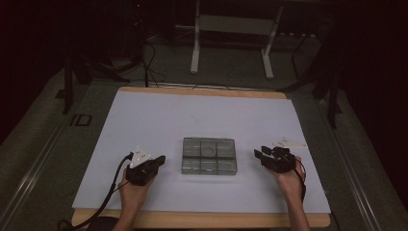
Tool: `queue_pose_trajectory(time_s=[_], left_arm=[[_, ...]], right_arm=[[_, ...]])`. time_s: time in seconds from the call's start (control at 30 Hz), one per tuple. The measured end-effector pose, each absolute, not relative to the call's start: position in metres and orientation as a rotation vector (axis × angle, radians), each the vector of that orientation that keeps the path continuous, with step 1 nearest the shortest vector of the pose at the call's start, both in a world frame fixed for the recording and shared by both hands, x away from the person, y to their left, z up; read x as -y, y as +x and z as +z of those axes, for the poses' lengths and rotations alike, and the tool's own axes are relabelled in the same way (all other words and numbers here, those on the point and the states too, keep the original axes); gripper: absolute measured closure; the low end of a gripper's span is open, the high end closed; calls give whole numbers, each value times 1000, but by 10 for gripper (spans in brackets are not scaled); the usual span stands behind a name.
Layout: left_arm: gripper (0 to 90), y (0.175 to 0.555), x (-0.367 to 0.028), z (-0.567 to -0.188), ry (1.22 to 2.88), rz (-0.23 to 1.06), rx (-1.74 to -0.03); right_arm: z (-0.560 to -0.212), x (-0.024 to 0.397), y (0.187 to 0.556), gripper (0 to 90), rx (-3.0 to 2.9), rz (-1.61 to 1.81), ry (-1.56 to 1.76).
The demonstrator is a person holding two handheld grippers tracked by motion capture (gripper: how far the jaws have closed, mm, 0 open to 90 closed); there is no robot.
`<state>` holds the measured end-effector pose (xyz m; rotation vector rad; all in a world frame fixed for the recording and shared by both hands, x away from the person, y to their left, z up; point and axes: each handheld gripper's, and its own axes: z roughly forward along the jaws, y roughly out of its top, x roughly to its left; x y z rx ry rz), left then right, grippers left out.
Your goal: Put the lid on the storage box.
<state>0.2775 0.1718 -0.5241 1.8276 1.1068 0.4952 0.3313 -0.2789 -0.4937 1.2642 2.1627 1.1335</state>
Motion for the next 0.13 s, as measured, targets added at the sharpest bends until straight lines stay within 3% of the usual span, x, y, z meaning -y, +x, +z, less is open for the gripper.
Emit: queue_pose_trajectory(time_s=[0.13], left_arm=[[895, 286, -183, -525, 1842, 543, -1162]], right_arm=[[-494, 282, 330, 606, -2162, 1116, 1262]])
